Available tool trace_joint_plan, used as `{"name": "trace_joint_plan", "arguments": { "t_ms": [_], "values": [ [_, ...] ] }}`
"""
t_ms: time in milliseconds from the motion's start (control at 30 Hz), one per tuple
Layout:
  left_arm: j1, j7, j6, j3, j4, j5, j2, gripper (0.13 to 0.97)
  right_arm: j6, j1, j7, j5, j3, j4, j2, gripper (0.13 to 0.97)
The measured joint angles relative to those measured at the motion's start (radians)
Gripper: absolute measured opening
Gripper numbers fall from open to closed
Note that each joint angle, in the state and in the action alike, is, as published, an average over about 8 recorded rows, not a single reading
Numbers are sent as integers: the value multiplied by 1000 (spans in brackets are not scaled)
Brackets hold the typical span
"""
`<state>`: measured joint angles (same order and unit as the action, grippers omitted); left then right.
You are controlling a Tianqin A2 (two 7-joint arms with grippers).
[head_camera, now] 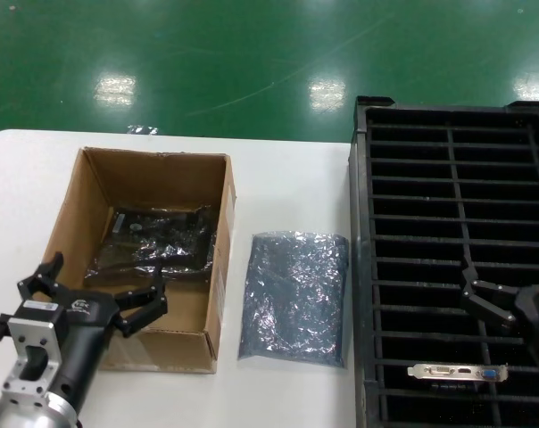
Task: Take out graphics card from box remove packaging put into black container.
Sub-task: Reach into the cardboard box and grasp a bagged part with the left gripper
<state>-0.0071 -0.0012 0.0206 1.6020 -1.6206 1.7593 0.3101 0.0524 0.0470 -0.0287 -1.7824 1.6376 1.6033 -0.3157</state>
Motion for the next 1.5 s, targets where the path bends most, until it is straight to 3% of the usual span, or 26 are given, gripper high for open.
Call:
{"name": "trace_joint_plan", "arguments": {
  "t_ms": [167,367,533,700,867,1100,1267,1500],
  "values": [
    [-25,34,34,0,-10,-34,61,966,0,0,0,0,0,0,0,966],
    [-104,68,109,20,21,-165,194,966,0,0,0,0,0,0,0,966],
    [-215,62,221,68,88,-323,290,966,0,0,0,0,0,0,0,966],
    [-378,99,340,151,208,-447,330,966,0,0,0,0,0,0,0,966],
    [-550,192,435,248,370,-506,313,966,0,0,0,0,0,0,0,966],
    [-739,362,525,349,633,-508,238,966,0,0,0,0,0,0,0,966],
    [-844,511,545,380,837,-479,174,966,0,0,0,0,0,0,0,966],
    [-946,742,537,384,1071,-423,107,966,0,0,0,0,0,0,0,966]
  ]
}}
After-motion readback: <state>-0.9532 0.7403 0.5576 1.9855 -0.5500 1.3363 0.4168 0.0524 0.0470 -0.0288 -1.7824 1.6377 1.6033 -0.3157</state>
